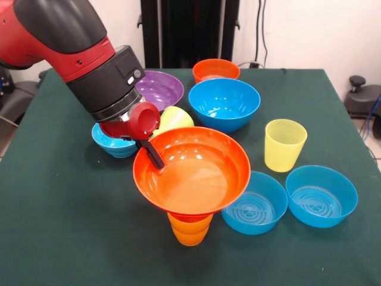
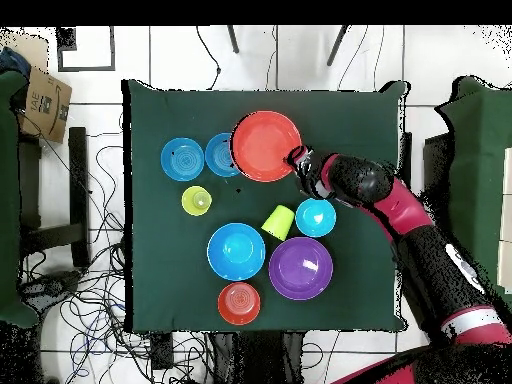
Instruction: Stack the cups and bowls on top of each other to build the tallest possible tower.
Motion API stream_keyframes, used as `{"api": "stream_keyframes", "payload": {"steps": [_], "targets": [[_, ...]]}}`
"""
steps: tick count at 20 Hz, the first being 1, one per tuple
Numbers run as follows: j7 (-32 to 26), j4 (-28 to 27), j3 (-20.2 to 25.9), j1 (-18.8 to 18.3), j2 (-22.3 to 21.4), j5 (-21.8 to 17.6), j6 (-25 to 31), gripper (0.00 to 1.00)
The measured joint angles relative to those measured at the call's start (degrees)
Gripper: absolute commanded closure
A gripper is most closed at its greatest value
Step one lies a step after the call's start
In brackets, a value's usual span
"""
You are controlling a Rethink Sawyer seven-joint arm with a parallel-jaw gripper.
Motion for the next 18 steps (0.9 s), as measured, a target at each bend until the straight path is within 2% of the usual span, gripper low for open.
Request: {"api": "stream_keyframes", "payload": {"steps": [18], "targets": [[0.0,-0.06,-0.02,0.63,-0.51,-0.01,0.0,1.0]]}}
